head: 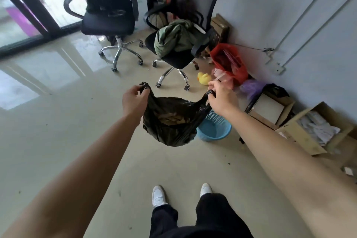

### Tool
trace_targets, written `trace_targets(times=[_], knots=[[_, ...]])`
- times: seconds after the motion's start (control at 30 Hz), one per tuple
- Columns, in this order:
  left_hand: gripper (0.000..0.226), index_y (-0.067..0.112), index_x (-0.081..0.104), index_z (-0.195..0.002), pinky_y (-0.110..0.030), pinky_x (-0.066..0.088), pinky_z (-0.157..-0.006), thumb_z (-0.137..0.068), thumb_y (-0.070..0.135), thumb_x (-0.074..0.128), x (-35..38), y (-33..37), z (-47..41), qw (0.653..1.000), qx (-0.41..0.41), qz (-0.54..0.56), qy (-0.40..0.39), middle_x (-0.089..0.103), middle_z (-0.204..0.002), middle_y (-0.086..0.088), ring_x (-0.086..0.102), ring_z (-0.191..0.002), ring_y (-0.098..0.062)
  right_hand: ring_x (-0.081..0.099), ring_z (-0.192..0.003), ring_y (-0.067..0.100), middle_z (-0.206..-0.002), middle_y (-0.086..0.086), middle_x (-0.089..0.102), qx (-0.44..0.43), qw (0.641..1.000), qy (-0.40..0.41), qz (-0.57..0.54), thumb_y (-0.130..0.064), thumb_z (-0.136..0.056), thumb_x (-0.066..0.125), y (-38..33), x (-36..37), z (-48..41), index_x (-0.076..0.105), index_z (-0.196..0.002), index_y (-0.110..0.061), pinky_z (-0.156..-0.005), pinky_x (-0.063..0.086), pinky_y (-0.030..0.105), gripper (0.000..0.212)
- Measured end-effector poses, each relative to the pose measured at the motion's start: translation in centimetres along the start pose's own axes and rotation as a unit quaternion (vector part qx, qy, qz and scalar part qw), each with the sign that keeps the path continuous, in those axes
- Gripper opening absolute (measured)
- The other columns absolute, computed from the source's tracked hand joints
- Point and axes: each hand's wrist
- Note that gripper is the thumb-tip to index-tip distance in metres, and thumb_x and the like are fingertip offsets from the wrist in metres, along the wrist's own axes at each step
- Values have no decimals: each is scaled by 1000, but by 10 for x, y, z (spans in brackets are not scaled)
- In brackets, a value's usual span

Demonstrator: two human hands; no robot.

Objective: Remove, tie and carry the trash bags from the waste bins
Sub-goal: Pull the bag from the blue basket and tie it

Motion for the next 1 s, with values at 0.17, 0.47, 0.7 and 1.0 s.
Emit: trace_targets(times=[0.17,0.47,0.7,1.0], knots=[[28,23,72,-109,-35,54,-72,-85,35,63,-9,-41,6,996,-12,-91,7,71,-98,-7,66,-81,-23,62,-110,33,-123,10,67,-5,999,-32,37,-26,-99,53,14,38,7,51,-136,-21,-85,51,40,38],[19,18,65,-109,-25,41,-50,-90,17,63,40,-185,-12,969,-151,-184,66,68,-98,-1,59,-70,-12,62,-110,28,-114,6,70,37,987,-149,-54,-11,-93,59,90,185,7,56,-131,-19,-92,51,39,39],[31,18,62,-118,-28,48,-70,-87,16,64,85,-331,-70,954,-217,-200,51,67,-102,0,60,-79,-18,61,-108,24,-113,1,68,119,975,-156,-101,-10,-93,60,144,338,2,56,-131,-20,-94,48,32,40],[19,30,57,-94,-38,61,-74,-81,20,67,121,-423,-124,986,-139,-95,14,69,-90,-1,72,-79,-24,44,-135,20,-156,11,28,192,946,13,-259,-44,-80,76,165,455,10,19,-155,-13,-110,41,30,99]])
Point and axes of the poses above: each hand's wrist, its own z-axis away from the middle knuckle, its own x-axis out of the palm, y = z × x
